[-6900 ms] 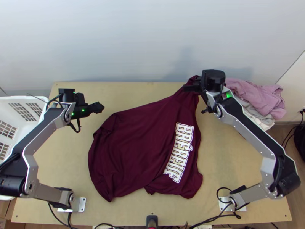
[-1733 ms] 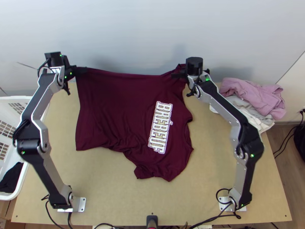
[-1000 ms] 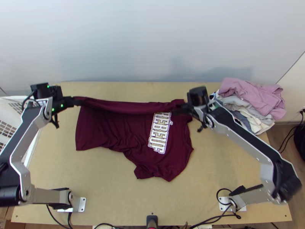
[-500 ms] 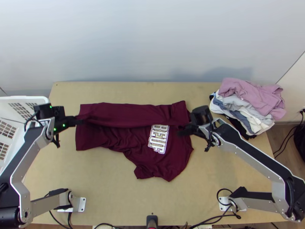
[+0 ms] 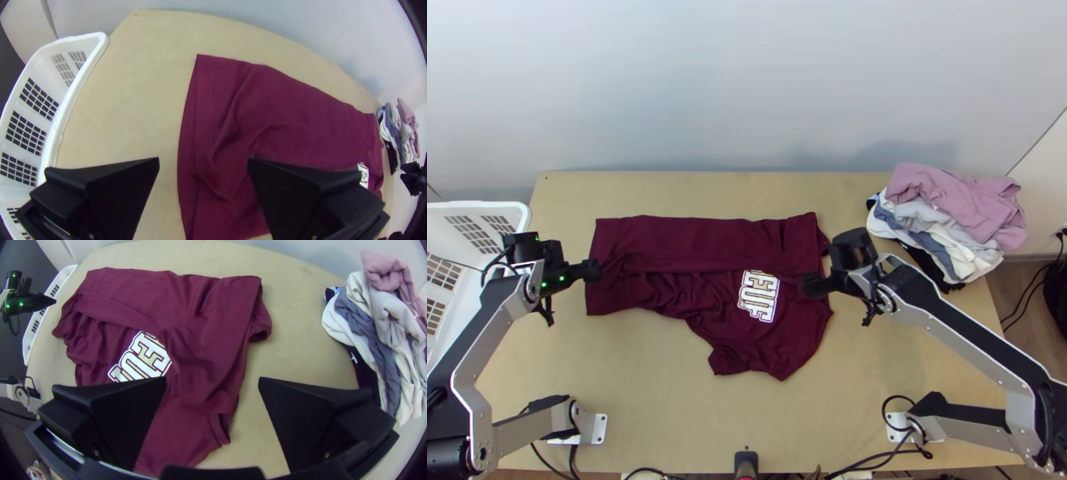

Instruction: Fold the t-shirt

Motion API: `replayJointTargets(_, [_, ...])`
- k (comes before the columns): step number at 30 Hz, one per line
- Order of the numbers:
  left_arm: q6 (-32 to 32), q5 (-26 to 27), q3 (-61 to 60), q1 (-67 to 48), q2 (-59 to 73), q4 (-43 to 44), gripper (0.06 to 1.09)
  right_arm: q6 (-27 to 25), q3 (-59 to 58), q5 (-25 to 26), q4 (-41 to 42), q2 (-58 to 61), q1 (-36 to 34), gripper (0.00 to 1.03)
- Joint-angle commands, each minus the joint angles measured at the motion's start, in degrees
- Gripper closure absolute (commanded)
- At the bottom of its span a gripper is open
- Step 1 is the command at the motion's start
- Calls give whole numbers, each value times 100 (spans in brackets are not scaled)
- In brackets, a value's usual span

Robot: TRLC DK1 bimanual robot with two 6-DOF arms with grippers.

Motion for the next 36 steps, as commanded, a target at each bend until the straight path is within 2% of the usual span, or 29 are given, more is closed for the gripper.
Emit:
replayJointTargets(1, [611,-24,247,225,-255,-1455,10,-9,191,-16,-482,-200,-55,5])
replayJointTargets(5, [1112,-6,159,225,-501,-2246,11,0,218,-86,-842,-385,-29,5])
replayJointTargets(10, [1139,82,-157,85,-562,-2263,11,27,191,-183,-1159,-508,-3,5])
replayJointTargets(16, [919,82,-500,-144,-343,-1560,11,27,183,-200,-1422,-596,-3,5])
replayJointTargets(23, [840,73,-614,-232,79,-1182,15,9,235,-323,-1809,-701,182,5])
replayJointTargets(25, [884,73,-711,-232,123,-989,20,18,253,-350,-1994,-719,296,5])
replayJointTargets(27, [910,91,-790,-240,114,-831,32,62,235,-464,-2108,-745,375,5])
replayJointTargets(32, [1112,126,-834,-302,211,-690,76,158,253,-903,-2495,-719,823,5])
replayJointTargets(34, [1183,117,-913,-302,185,-506,98,202,253,-1088,-2653,-613,1061,5])
replayJointTargets(35, [1236,126,-904,-302,167,-479,105,229,235,-1167,-2670,-560,1166,5])
replayJointTargets(36, [1253,117,-887,-284,141,-479,105,246,218,-1229,-2670,-516,1280,5])
